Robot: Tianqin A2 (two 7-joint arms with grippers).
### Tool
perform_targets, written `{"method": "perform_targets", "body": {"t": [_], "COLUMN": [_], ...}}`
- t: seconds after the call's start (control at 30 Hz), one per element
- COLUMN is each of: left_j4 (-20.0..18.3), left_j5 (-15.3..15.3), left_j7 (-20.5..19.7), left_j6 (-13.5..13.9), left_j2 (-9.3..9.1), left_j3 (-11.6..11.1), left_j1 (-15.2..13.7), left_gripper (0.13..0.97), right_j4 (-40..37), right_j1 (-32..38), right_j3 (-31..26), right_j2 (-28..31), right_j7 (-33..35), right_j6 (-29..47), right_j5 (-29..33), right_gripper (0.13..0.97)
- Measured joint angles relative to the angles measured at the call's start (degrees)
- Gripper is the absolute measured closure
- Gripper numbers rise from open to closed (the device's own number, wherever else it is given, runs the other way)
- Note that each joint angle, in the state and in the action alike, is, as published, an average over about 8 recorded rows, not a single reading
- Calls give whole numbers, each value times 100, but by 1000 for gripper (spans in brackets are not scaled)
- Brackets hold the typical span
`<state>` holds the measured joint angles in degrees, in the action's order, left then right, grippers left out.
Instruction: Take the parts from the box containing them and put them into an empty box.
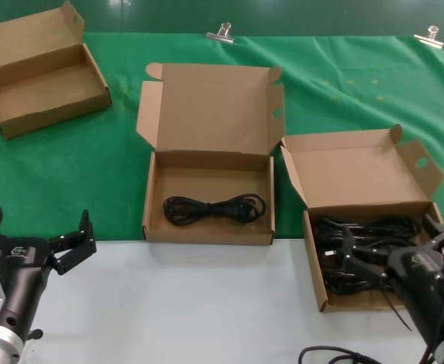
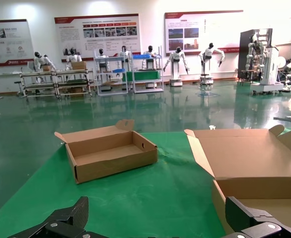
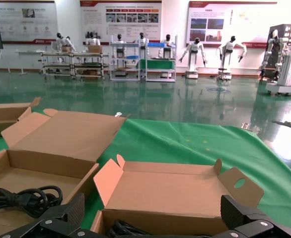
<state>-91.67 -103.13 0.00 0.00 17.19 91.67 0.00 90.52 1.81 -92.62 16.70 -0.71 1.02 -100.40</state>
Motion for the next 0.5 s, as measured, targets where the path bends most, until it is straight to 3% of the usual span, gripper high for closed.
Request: {"method": "perform_targets", "body": {"t": [0.5], "left_j4": [0], "left_j5": [0], "left_j7": [0], "left_j6": [0], "left_j2": [0], "left_j3": [0], "left_j1": [0], "left_gripper": [132], "right_j4": [0], "right_j1": [0], "right_j3": [0], "right_j2": [0], "right_j7": [0], "right_j6": [0], "right_j5": [0], "right_gripper": [129]}}
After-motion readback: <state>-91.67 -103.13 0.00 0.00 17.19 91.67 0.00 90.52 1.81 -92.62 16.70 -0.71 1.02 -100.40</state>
